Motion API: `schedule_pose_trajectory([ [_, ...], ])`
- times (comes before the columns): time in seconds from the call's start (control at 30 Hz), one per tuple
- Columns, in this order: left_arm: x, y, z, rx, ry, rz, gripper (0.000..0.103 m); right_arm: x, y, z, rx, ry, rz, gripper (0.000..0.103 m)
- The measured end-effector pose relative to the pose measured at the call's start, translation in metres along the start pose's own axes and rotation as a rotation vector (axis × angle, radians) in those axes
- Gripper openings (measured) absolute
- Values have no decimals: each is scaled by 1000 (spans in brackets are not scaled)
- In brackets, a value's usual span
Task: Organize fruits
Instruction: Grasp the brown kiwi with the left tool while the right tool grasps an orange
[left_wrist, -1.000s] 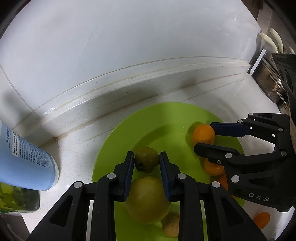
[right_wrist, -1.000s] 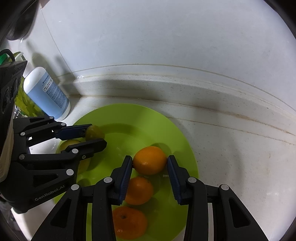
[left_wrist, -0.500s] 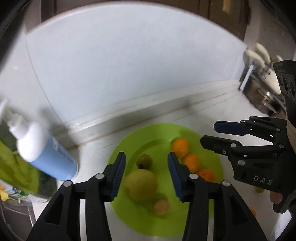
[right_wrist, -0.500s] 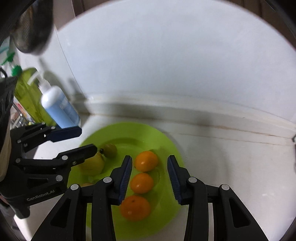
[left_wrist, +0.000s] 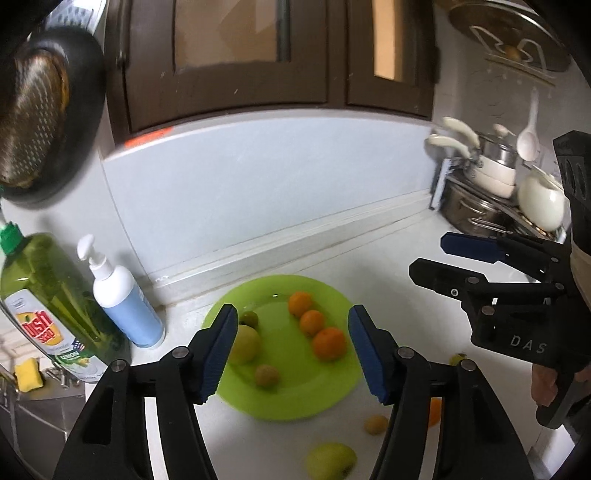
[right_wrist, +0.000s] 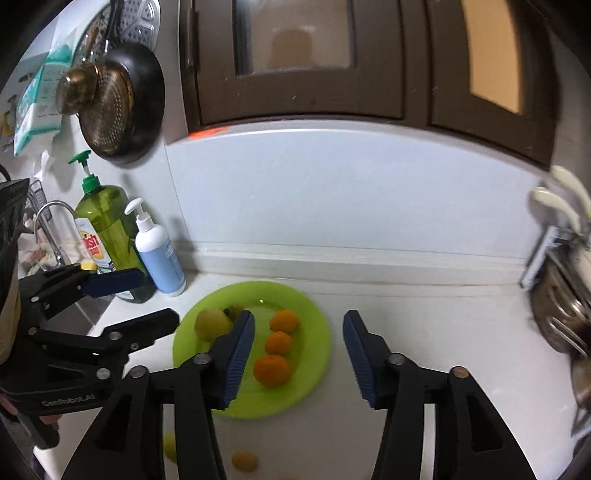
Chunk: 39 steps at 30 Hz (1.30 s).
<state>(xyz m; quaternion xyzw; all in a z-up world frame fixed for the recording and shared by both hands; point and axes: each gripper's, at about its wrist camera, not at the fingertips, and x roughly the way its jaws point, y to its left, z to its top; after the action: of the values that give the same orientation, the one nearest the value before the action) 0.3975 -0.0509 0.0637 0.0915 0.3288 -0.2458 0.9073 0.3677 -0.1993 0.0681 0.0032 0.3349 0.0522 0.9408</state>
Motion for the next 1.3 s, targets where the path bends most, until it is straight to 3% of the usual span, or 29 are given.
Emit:
schedule_pose_trajectory([
  [0.23,-29,-29,-25,28,-35,7,64,-40,-12,-30,42,-26,-47,59],
  [0.6,-29,-56,-71,77,5,-25,64,-54,-16,-88,65,53,-64,59],
  [0.87,-18,-77,-98,227,0,-23,63,-49,-11,-120,39,122,-61,59],
  [1.03,-3,-91,-114,338,32,-25,54,-38,-8,-135,35,170,-37,59],
  [1.3,23,-99,-126,411,117,-72,43,-17,-6,-152,11,229,-7,59],
])
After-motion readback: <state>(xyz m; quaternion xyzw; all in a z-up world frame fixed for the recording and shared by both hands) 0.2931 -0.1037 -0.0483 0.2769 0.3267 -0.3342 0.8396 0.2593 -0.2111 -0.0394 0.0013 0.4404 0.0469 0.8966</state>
